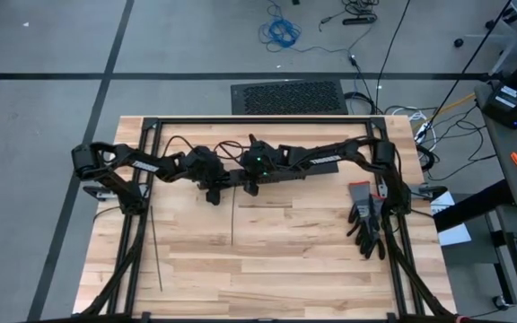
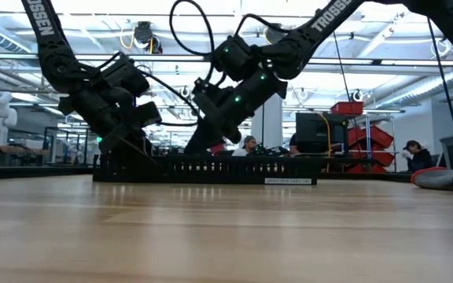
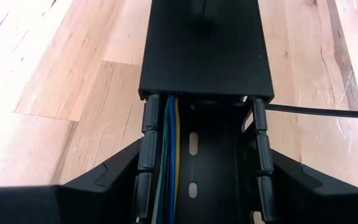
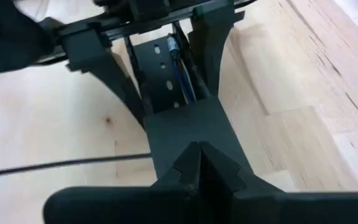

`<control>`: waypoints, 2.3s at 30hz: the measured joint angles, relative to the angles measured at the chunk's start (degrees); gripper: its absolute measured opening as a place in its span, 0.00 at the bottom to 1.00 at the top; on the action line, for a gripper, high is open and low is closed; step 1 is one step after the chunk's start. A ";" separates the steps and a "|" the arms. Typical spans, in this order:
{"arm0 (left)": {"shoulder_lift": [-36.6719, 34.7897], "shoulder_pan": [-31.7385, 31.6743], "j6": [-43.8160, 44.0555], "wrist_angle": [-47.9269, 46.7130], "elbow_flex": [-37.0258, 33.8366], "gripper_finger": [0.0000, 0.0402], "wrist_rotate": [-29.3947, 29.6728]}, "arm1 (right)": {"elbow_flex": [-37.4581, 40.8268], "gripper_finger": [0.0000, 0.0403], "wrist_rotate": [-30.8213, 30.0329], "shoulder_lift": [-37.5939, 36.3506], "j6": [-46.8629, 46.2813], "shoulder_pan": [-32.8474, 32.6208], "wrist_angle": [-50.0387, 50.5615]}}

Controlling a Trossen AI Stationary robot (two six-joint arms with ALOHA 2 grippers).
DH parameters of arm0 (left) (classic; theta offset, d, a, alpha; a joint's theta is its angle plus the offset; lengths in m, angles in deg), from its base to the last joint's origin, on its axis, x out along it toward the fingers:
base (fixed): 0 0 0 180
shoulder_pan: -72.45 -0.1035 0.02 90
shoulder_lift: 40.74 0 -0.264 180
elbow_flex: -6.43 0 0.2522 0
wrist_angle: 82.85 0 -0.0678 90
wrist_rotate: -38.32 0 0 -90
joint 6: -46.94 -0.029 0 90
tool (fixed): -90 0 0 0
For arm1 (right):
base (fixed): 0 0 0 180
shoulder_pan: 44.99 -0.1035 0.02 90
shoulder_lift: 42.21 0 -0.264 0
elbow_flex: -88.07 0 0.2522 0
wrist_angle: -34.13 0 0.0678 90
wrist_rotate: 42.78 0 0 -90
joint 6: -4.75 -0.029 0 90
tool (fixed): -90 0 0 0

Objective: Ziptie cables
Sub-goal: Close the black cable duct with the cable duct cover

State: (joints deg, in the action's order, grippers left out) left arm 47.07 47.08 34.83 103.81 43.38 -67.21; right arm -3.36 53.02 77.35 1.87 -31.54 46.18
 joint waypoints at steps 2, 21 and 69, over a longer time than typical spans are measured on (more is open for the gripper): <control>0.00 0.00 0.02 -0.02 0.00 0.62 -0.02 | 0.07 0.01 0.12 0.56 -0.61 0.09 -1.26; -0.02 0.00 -0.01 -0.13 0.03 0.62 -0.20 | -0.02 0.00 2.07 4.87 -2.31 -0.04 -7.97; -10.44 0.10 -3.00 -9.39 0.37 0.63 0.90 | 0.11 0.00 5.10 6.80 -2.50 -0.06 -10.65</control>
State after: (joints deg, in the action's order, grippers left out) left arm 36.63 47.18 31.83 94.42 43.75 -66.30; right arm -3.25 58.12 84.15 -0.63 -31.60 35.52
